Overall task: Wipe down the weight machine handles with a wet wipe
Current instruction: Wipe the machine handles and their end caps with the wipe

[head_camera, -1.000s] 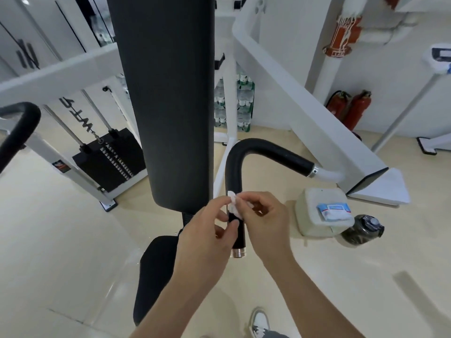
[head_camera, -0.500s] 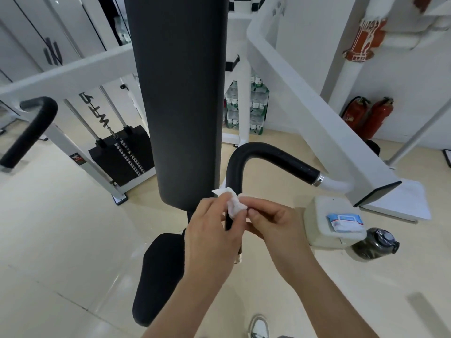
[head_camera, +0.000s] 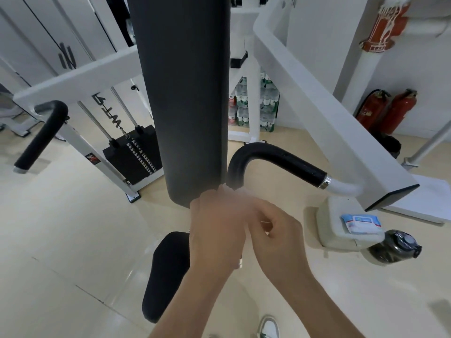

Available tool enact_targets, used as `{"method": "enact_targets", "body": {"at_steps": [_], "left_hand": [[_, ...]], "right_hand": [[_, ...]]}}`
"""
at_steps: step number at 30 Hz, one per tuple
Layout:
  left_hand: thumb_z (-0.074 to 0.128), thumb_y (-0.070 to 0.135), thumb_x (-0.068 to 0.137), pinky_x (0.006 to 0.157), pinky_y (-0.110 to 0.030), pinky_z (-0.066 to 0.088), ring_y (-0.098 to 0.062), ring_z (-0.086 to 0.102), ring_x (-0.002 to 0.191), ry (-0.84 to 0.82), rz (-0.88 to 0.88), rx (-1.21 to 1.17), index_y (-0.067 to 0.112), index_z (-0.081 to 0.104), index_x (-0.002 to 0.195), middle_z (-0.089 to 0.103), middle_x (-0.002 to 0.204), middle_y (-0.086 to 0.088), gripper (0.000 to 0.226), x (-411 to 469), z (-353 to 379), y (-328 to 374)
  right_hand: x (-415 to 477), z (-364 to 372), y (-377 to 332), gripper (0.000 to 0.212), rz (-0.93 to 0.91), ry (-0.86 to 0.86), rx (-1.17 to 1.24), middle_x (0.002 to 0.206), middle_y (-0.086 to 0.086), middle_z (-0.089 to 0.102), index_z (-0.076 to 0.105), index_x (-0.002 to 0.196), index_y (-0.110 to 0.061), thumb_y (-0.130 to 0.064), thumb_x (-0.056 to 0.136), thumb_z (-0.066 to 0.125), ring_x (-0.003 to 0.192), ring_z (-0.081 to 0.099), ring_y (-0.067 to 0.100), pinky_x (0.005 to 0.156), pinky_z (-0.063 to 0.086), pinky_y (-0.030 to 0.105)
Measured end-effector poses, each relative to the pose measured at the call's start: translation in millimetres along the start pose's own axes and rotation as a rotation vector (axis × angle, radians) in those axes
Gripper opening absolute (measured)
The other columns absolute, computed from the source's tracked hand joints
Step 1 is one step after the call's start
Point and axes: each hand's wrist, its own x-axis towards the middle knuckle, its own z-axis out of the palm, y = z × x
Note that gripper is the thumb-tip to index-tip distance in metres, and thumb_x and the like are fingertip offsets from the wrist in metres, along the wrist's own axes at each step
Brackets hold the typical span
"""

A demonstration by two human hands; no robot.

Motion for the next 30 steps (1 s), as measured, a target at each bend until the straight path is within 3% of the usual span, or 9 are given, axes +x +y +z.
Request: {"method": "enact_targets", "body": {"at_steps": [4,6,9,12,16,20,24,27,30], "left_hand": [[0.040,0.022,0.099,0.075,-0.022,0.028,-0.016,0.041,0.089,0.022,-0.050,-0.114,0.011,0.066,0.102,0.055,0.102,-0.001,0.028,13.4,-3.2,-5.7],[0.053,0.012,0.094,0.063,-0.020,0.030,-0.015,0.046,0.081,0.118,-0.022,-0.082,0.012,0.068,0.108,0.060,0.093,-0.001,0.021,7.3,-4.3,-6.2],[0.061,0.015,0.088,0.055,-0.011,0.035,-0.010,0.054,0.066,0.189,-0.042,-0.120,0.017,0.073,0.097,0.064,0.077,0.006,0.015,-3.9,-7.2,-8.2],[0.068,0.014,0.083,0.060,-0.009,0.035,-0.007,0.053,0.066,0.222,-0.089,-0.187,0.019,0.068,0.090,0.061,0.077,0.012,0.008,-1.4,-9.9,-11.5],[0.072,0.008,0.080,0.076,-0.004,0.040,-0.007,0.056,0.086,0.245,0.062,-0.204,0.013,0.071,0.094,0.064,0.099,0.006,0.015,-4.2,-9.0,-9.5],[0.063,0.019,0.088,0.091,-0.004,0.035,-0.003,0.052,0.099,0.172,0.171,-0.240,0.015,0.066,0.109,0.061,0.111,0.009,0.021,-24.1,-8.4,-7.2],[0.065,0.020,0.083,0.081,0.000,0.039,0.006,0.054,0.095,0.172,0.111,-0.367,0.012,0.071,0.098,0.057,0.100,0.019,0.018,-13.7,-8.1,-3.4],[0.073,0.013,0.080,0.076,-0.003,0.040,0.000,0.054,0.081,0.237,0.166,-0.245,0.011,0.075,0.091,0.065,0.092,0.004,0.011,9.9,-9.9,-4.8],[0.072,0.016,0.081,0.068,-0.002,0.039,-0.004,0.054,0.070,0.250,0.191,-0.212,0.012,0.075,0.089,0.065,0.082,0.002,0.009,10.9,-10.5,-7.3]], "right_hand": [[6.5,-0.6,-0.2,0.031,0.046,-0.007,-0.007,0.091,-0.012,0.072,0.062,0.122,-0.024,-0.017,0.095,0.047,0.077,0.069,0.005,0.072,0.055,0.028],[7.0,-1.4,-1.5,0.032,0.002,-0.039,-0.027,0.089,-0.010,0.071,0.065,0.118,-0.023,-0.026,0.094,0.046,0.076,0.068,0.008,0.070,0.056,0.030],[8.3,-2.4,-1.2,0.025,-0.037,-0.061,-0.030,0.094,-0.012,0.067,0.070,0.109,-0.024,-0.026,0.093,0.052,0.082,0.064,0.006,0.070,0.055,0.026],[10.5,1.8,-2.7,0.018,-0.082,0.003,-0.113,0.101,-0.009,0.063,0.074,0.100,-0.018,-0.021,0.090,0.060,0.087,0.060,0.004,0.071,0.052,0.018],[11.8,4.9,-11.9,0.022,-0.276,0.023,-0.240,0.086,-0.004,0.067,0.073,0.087,-0.014,-0.021,0.089,0.053,0.078,0.059,0.007,0.077,0.048,0.013],[15.2,-0.9,-3.6,0.009,-0.040,-0.027,0.001,0.086,-0.011,0.069,0.069,0.094,-0.019,-0.013,0.088,0.065,0.080,0.064,0.006,0.073,0.055,0.025],[10.8,-2.3,-3.0,0.024,0.012,-0.052,0.018,0.097,-0.012,0.069,0.066,0.113,-0.020,-0.012,0.091,0.061,0.089,0.064,0.003,0.079,0.054,0.021],[8.6,-1.5,-2.5,0.027,0.007,-0.056,-0.011,0.101,-0.011,0.063,0.065,0.118,-0.020,-0.013,0.092,0.059,0.090,0.060,0.002,0.076,0.053,0.019],[7.0,-4.8,-5.0,0.023,-0.020,-0.045,-0.160,0.098,-0.009,0.049,0.067,0.112,-0.019,-0.016,0.090,0.061,0.085,0.053,0.008,0.070,0.049,0.019]]}}
